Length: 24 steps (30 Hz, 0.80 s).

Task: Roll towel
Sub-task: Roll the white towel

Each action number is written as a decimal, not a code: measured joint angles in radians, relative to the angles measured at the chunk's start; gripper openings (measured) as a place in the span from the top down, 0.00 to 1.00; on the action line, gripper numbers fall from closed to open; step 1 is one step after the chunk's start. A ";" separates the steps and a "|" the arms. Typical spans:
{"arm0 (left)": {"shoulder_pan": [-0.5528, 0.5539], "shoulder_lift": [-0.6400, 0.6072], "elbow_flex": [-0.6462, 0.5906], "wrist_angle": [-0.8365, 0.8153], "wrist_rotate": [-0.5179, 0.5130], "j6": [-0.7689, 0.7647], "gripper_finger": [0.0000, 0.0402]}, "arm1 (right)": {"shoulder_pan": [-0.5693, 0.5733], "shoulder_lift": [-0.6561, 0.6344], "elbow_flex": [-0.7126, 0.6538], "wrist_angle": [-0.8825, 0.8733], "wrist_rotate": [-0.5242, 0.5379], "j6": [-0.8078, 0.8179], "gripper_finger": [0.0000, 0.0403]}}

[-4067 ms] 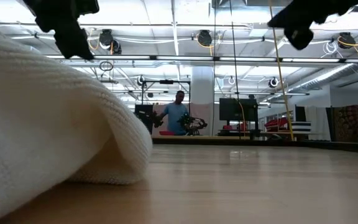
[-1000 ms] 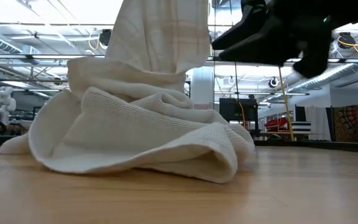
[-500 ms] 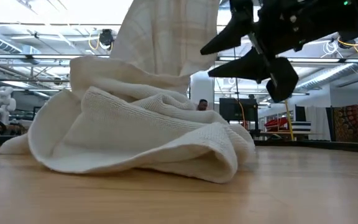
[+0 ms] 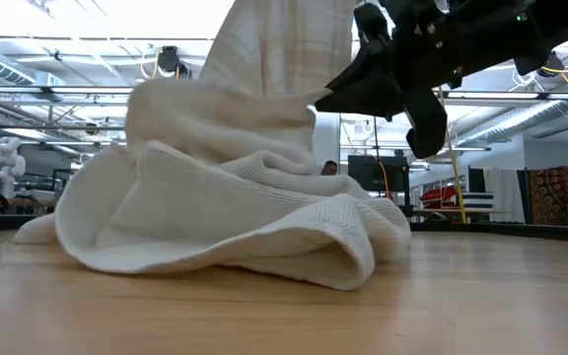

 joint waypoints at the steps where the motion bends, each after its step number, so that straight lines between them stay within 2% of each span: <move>1: 0.005 0.003 0.000 0.003 -0.002 -0.022 0.95 | 0.001 0.000 0.000 0.001 0.000 0.031 0.98; 5: 0.010 0.011 0.001 -0.069 -0.004 -0.075 0.81 | 0.014 -0.011 0.000 0.014 0.020 0.170 0.98; 10: 0.005 0.018 0.000 -0.193 -0.009 -0.214 0.57 | 0.058 -0.061 0.000 -0.002 0.145 0.262 0.99; 13: -0.023 0.027 0.000 -0.252 -0.026 -0.257 0.46 | 0.078 -0.111 0.000 -0.038 0.197 0.305 1.00; 16: -0.074 0.041 -0.002 -0.290 -0.030 -0.260 0.41 | 0.080 -0.171 0.000 -0.054 0.224 0.375 1.00; 21: -0.168 0.091 -0.036 -0.223 -0.037 -0.259 0.40 | 0.073 -0.272 0.000 -0.095 0.225 0.471 1.00; 24: -0.217 0.130 -0.070 -0.162 -0.110 -0.259 0.40 | 0.072 -0.312 0.000 -0.116 0.216 0.495 1.00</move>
